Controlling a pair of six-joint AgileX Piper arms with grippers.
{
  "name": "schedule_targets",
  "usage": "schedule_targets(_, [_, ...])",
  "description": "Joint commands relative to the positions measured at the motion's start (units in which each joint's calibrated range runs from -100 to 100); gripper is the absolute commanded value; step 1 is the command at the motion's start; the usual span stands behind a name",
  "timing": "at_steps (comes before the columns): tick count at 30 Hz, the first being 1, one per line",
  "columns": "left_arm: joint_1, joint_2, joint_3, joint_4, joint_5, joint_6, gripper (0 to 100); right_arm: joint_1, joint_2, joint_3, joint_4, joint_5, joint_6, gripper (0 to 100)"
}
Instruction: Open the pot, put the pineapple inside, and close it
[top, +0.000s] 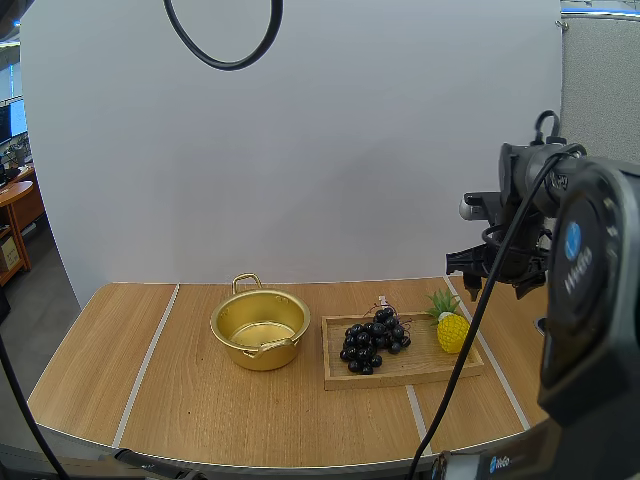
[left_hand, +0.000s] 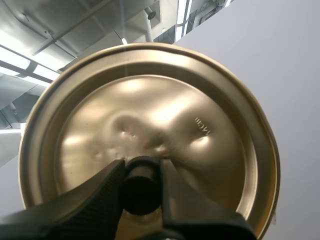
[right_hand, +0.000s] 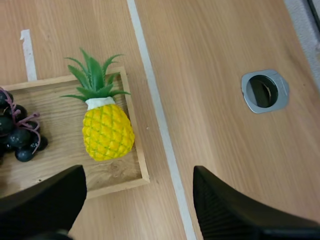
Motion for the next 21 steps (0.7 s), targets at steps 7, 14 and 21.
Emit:
schedule_targets(7, [0.06, -0.2, -0.5, 0.5, -2.1, 0.0, 0, -0.5, 4.7, -1.1, 2.4, 0.3, -4.7, 100])
schedule_targets(14, [0.06, -0.2, -0.5, 0.5, -2.1, 0.0, 0, -0.5, 10.0, -1.1, 3.0, -1.0, -6.1, 100])
schedule_targets(21, [0.06, -0.2, -0.5, 0.5, -2.1, 0.0, 0, -0.5, 13.6, -3.0, 4.4, -2.1, -7.9, 100])
